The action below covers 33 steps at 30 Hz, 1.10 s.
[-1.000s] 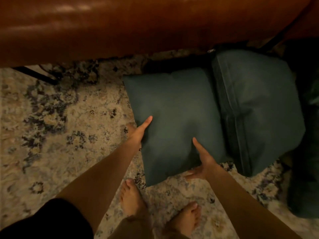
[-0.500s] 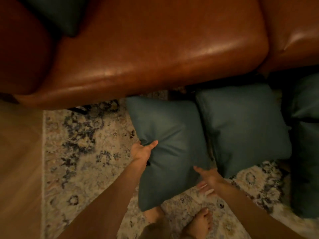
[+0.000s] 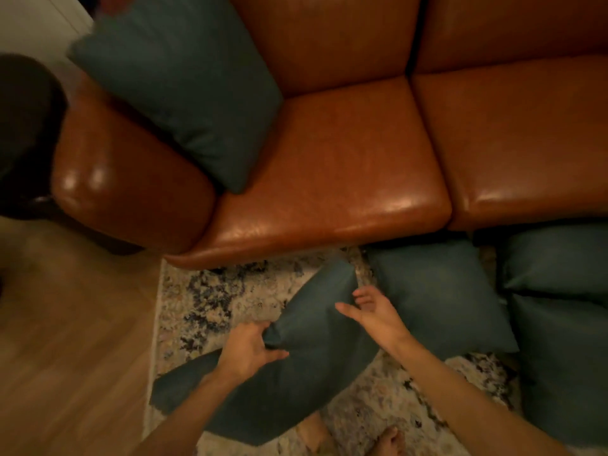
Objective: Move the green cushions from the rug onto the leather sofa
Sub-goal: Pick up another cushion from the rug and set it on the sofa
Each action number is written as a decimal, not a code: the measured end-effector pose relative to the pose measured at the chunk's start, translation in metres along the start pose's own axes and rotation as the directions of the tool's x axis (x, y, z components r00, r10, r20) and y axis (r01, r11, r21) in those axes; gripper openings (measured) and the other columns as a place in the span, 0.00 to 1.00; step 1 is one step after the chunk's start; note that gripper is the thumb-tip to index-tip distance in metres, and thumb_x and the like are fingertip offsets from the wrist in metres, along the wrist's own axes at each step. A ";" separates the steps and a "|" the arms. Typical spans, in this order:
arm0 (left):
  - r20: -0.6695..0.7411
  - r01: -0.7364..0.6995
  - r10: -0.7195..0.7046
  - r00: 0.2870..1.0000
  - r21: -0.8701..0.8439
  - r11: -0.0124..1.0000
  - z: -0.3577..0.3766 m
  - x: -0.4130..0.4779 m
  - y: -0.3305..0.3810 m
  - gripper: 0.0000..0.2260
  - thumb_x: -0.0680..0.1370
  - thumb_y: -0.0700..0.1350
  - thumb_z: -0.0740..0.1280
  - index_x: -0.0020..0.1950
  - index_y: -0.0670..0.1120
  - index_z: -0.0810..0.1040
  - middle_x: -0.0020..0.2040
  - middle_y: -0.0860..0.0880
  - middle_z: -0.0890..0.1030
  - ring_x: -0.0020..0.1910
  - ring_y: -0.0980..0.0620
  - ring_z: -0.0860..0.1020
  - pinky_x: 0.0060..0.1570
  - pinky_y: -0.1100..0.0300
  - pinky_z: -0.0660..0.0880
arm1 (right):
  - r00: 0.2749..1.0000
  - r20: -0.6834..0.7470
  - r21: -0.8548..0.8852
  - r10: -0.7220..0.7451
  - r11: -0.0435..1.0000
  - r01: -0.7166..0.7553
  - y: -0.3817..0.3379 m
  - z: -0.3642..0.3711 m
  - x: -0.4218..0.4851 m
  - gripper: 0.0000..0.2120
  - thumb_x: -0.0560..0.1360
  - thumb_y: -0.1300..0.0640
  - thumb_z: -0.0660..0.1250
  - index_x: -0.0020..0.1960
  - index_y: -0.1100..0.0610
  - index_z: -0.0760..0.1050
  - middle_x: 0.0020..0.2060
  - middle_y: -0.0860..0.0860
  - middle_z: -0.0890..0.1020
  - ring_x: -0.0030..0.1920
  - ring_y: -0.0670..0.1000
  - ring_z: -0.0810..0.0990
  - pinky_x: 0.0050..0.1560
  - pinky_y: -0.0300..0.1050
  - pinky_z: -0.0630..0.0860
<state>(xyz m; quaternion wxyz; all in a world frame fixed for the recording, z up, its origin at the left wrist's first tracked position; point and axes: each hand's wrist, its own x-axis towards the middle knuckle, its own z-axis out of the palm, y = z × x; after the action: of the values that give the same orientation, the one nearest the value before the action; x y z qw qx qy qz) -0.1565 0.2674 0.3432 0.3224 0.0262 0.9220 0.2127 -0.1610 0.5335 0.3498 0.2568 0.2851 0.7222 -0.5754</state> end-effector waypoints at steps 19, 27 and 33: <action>-0.288 -0.381 0.392 0.874 0.097 0.919 -0.225 -0.125 0.131 0.28 0.59 0.69 0.72 0.50 0.51 0.79 0.47 0.53 0.84 0.49 0.52 0.80 0.45 0.56 0.73 | 0.864 -0.404 0.105 -0.301 0.923 0.371 -0.245 -0.061 -0.167 0.27 0.64 0.43 0.77 0.57 0.56 0.79 0.51 0.50 0.84 0.54 0.51 0.81 0.58 0.45 0.76; -0.269 -0.267 0.231 0.935 -0.106 0.958 -0.250 -0.096 0.142 0.37 0.61 0.70 0.72 0.64 0.53 0.75 0.59 0.57 0.79 0.58 0.58 0.76 0.60 0.60 0.72 | 0.799 -0.442 -0.026 -0.409 0.896 0.444 -0.297 -0.076 -0.140 0.14 0.71 0.50 0.73 0.51 0.58 0.80 0.47 0.54 0.84 0.51 0.55 0.82 0.54 0.51 0.77; -0.228 -0.096 -0.048 0.972 -0.579 0.809 -0.282 -0.061 0.133 0.25 0.65 0.58 0.75 0.56 0.45 0.80 0.52 0.46 0.84 0.55 0.51 0.81 0.48 0.74 0.74 | 0.779 -0.353 0.078 -0.519 0.813 0.577 -0.353 -0.130 -0.120 0.07 0.70 0.50 0.74 0.46 0.50 0.82 0.43 0.51 0.86 0.46 0.50 0.84 0.52 0.51 0.80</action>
<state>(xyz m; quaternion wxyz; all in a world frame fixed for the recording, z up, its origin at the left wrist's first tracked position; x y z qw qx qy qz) -0.2913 0.2711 0.6311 0.2020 -0.0878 0.8420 0.4925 -0.3316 0.5848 0.7019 -0.0681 0.1718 0.7497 -0.6354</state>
